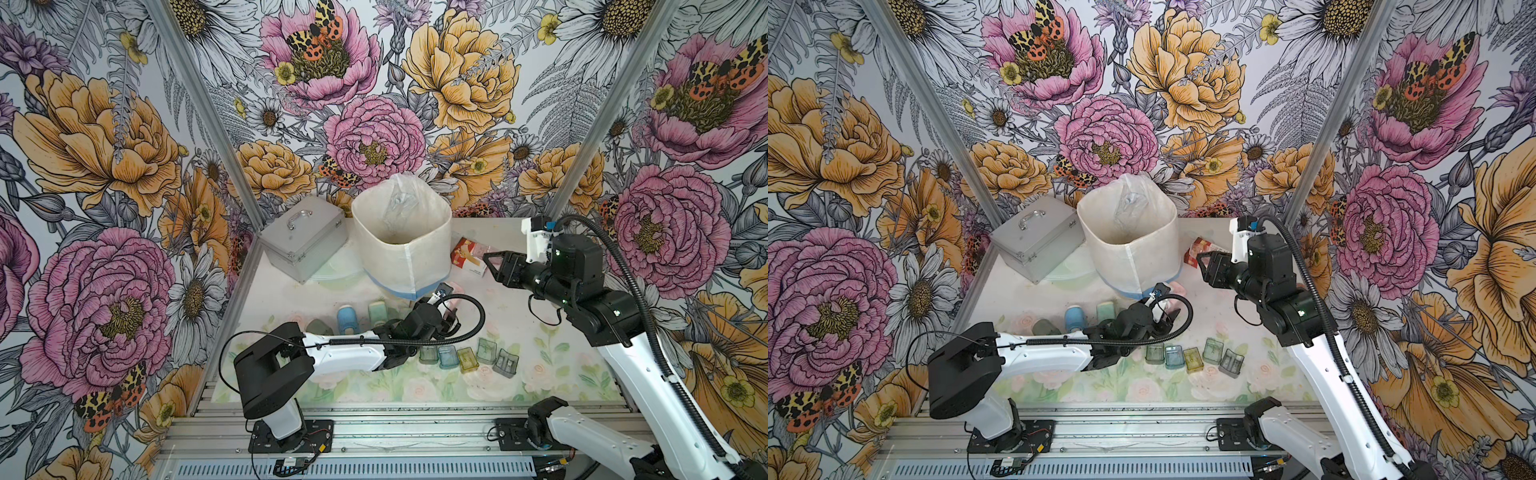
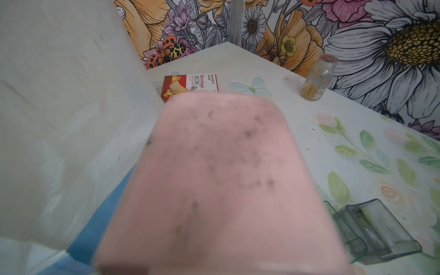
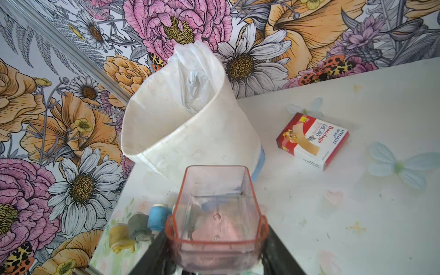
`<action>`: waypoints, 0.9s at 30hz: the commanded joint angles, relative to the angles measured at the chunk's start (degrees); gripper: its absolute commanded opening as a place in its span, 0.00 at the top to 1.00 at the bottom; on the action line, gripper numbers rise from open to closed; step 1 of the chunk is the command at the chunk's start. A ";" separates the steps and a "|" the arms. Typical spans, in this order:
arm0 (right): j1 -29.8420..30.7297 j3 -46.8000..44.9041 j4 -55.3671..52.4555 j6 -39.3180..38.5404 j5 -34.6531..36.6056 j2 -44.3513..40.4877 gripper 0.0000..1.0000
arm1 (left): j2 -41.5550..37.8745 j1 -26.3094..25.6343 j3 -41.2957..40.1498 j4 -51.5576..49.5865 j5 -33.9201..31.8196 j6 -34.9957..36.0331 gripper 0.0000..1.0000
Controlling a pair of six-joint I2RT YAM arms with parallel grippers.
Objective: Take out the pencil sharpener tray and clean the shavings
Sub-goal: Place the container at the center of the board.
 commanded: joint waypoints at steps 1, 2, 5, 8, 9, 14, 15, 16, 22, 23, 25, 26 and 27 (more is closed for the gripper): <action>-0.45 -5.62 -6.26 -0.38 7.00 -4.29 0.66 | 1.50 0.86 -0.43 6.74 1.32 0.54 1.00; -0.50 -7.38 -6.32 -0.15 7.46 -5.56 0.66 | 1.98 0.97 -0.52 7.45 1.56 0.60 1.00; -0.63 -11.90 -7.39 1.80 11.12 -9.23 0.66 | 3.22 1.02 -0.44 8.92 1.85 0.64 1.00; -0.73 -14.66 -11.00 3.48 17.37 -11.59 0.66 | 4.64 1.06 -0.51 10.10 2.09 0.50 1.00; -0.74 -15.43 -12.30 4.17 18.86 -12.04 0.66 | 5.17 1.07 -0.61 10.72 2.20 0.34 1.00; -0.85 -19.33 -15.70 7.92 22.22 -13.71 0.66 | 8.06 1.17 -0.55 13.23 2.46 -0.23 1.00; -0.79 -20.42 -15.93 8.30 22.77 -14.20 0.66 | 8.53 1.21 -0.44 13.60 2.46 -0.33 1.00; -0.82 -21.45 -16.00 8.83 23.14 -14.66 0.66 | 8.87 1.17 -0.39 13.99 2.46 -0.33 1.00; -1.03 -24.65 -17.03 13.23 26.62 -17.09 0.66 | 11.51 1.33 -0.07 15.10 2.47 -0.41 1.00; -1.00 -24.43 -17.65 13.88 27.53 -17.01 0.67 | 11.67 1.39 -0.09 15.32 2.48 -0.50 1.00; -0.96 -24.44 -18.63 15.80 28.52 -16.49 0.67 | 11.82 1.41 -0.22 15.84 2.46 -0.42 1.00; -1.04 -24.83 -18.81 16.73 28.50 -16.16 0.67 | 11.91 1.41 -0.34 16.25 2.46 -0.40 1.00; -0.98 -25.36 -18.86 17.69 28.38 -15.85 0.67 | 11.97 1.38 -0.43 16.55 2.38 -0.43 1.00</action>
